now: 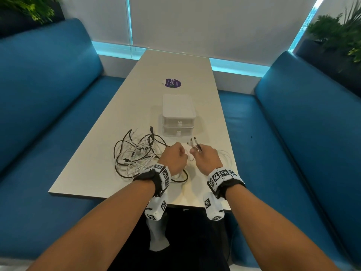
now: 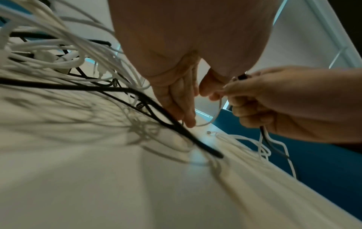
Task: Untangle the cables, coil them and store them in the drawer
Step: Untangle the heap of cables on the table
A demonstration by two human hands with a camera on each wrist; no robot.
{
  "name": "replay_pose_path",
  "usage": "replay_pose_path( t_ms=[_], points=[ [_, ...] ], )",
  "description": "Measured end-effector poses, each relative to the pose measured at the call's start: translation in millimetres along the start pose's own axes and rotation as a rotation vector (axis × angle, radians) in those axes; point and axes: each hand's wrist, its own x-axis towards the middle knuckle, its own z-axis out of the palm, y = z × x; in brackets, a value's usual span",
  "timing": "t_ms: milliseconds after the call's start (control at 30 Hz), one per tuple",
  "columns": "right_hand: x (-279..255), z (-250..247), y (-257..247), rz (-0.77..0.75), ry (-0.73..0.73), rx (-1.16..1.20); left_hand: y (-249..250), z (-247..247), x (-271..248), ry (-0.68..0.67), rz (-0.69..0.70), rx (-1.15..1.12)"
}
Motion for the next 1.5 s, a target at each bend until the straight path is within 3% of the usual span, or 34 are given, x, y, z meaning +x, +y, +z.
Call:
replay_pose_path(
  t_ms=[67, 200, 400, 633, 867, 933, 1033, 1133, 1200, 1333, 1500],
  points=[
    [1, -2, -2, -0.01, 0.013, 0.001, -7, 2, -3, -0.082, 0.024, 0.189],
    [1, -4, 1, -0.029, -0.027, 0.0, -16, 10, -3, -0.209, 0.202, 0.497],
    [-3, -8, 5, -0.066, -0.085, 0.015, -20, 14, -3, -0.186, 0.259, 0.669],
    [2, -5, -4, -0.053, -0.133, 0.08, -17, 17, -5, -0.142, 0.496, 0.892],
    [4, -1, -15, -0.045, -0.105, 0.302, -8, 16, -10, -0.156, 0.487, 1.011],
    [4, -3, -18, -0.078, -0.106, 0.172, -6, 16, -13, -0.16, 0.51, 1.061],
    [2, -9, -6, -0.159, -0.127, -0.311, -14, -3, -11, -0.139, 0.491, 1.149],
    [1, -22, 19, -0.036, -0.118, -0.533, -23, -27, -6, -0.114, 0.452, 1.163],
    [-1, -26, 24, 0.036, -0.093, -0.523, -20, -28, -5, -0.108, 0.489, 1.157],
    [-3, -17, 1, -0.004, -0.044, -0.42, -3, -11, -8, -0.115, 0.508, 1.172],
    [0, -3, -17, -0.002, -0.118, -0.164, 6, -3, -7, -0.176, 0.515, 1.2]
  ],
)
